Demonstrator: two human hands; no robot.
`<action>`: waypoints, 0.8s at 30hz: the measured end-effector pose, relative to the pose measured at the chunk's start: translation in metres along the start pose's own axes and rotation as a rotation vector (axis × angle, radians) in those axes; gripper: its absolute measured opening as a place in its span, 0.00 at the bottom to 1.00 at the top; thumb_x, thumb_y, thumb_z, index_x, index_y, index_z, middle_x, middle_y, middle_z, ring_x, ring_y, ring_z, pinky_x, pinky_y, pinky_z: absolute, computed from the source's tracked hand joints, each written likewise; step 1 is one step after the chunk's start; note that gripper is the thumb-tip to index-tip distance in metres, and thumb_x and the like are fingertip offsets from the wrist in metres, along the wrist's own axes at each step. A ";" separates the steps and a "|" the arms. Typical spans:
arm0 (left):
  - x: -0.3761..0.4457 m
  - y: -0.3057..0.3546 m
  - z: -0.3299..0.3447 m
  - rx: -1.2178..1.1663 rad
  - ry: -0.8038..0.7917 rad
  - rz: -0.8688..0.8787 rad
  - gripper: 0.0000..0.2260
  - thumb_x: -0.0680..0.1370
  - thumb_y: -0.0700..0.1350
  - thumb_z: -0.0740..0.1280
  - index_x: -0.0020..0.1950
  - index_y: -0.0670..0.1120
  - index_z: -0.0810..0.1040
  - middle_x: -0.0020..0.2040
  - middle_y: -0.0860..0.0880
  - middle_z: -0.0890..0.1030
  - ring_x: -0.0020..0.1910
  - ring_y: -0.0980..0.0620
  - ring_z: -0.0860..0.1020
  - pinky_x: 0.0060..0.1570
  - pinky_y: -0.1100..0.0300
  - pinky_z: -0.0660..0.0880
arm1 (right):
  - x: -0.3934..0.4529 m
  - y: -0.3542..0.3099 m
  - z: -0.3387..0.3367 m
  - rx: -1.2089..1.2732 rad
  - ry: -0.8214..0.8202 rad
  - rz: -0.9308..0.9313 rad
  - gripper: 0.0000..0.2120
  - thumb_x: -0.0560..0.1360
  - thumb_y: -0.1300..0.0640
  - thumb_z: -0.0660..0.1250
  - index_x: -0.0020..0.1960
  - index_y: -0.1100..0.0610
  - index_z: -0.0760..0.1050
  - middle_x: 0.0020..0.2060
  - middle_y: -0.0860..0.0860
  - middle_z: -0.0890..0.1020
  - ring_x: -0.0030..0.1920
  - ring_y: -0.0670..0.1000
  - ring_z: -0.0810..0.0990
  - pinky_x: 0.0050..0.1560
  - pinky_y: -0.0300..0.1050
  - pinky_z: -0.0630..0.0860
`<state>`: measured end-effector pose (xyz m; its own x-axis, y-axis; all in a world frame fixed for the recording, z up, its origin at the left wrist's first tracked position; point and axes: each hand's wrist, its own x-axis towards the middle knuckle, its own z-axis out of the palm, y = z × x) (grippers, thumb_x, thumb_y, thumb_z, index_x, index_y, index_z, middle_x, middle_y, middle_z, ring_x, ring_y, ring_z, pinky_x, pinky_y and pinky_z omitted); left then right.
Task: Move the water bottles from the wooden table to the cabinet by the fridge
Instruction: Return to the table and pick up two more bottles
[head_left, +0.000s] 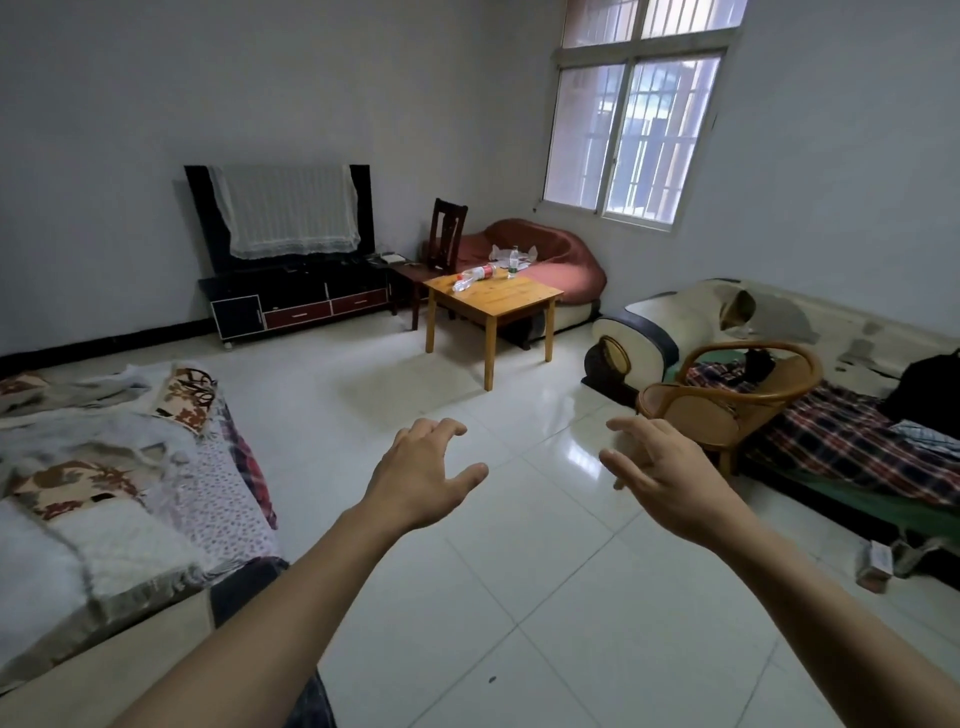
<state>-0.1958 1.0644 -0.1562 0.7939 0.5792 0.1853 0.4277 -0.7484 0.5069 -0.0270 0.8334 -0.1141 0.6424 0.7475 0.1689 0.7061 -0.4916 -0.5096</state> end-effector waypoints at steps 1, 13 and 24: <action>0.014 -0.006 -0.001 -0.018 -0.001 0.003 0.26 0.76 0.63 0.65 0.72 0.55 0.68 0.71 0.53 0.69 0.70 0.51 0.66 0.65 0.52 0.70 | 0.014 -0.003 0.001 -0.012 0.007 0.007 0.28 0.75 0.35 0.59 0.71 0.48 0.68 0.66 0.51 0.74 0.63 0.51 0.75 0.63 0.56 0.77; 0.155 -0.069 0.004 -0.117 -0.034 0.002 0.24 0.76 0.62 0.66 0.70 0.55 0.70 0.70 0.52 0.71 0.67 0.50 0.70 0.62 0.54 0.72 | 0.150 -0.008 0.036 -0.084 -0.037 0.075 0.26 0.77 0.38 0.60 0.72 0.47 0.67 0.68 0.49 0.72 0.65 0.49 0.73 0.64 0.54 0.76; 0.312 -0.045 0.058 -0.066 -0.089 0.052 0.24 0.76 0.62 0.66 0.70 0.56 0.69 0.71 0.54 0.70 0.68 0.52 0.69 0.63 0.56 0.70 | 0.283 0.081 0.029 -0.029 0.058 0.091 0.27 0.78 0.38 0.60 0.73 0.48 0.67 0.68 0.48 0.73 0.66 0.48 0.73 0.66 0.54 0.75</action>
<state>0.0580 1.2599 -0.1699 0.8507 0.5070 0.1388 0.3579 -0.7520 0.5535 0.2034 1.0178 -0.1325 0.7196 0.6726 0.1725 0.6521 -0.5692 -0.5007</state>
